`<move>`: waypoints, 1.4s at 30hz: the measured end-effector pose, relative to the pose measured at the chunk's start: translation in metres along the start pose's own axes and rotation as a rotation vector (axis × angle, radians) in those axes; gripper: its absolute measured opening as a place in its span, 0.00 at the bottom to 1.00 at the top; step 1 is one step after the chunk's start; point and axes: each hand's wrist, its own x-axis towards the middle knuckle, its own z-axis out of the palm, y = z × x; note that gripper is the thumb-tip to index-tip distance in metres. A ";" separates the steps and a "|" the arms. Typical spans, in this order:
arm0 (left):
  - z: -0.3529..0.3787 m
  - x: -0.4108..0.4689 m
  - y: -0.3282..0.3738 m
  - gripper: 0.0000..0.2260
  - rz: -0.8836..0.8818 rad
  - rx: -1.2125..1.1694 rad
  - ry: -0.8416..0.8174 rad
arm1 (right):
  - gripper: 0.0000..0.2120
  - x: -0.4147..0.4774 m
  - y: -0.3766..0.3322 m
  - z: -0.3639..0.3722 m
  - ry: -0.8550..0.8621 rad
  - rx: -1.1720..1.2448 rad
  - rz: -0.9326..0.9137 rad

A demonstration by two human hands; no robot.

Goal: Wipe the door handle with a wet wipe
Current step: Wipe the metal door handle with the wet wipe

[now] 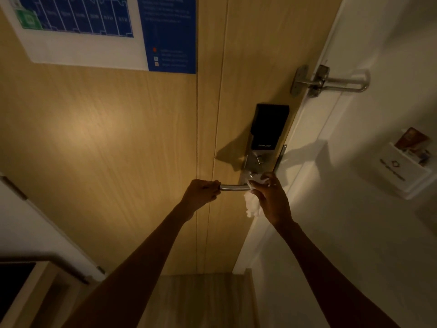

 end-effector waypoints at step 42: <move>0.012 -0.002 -0.023 0.29 0.105 -0.134 0.156 | 0.24 0.004 0.017 0.006 0.075 -0.363 -0.493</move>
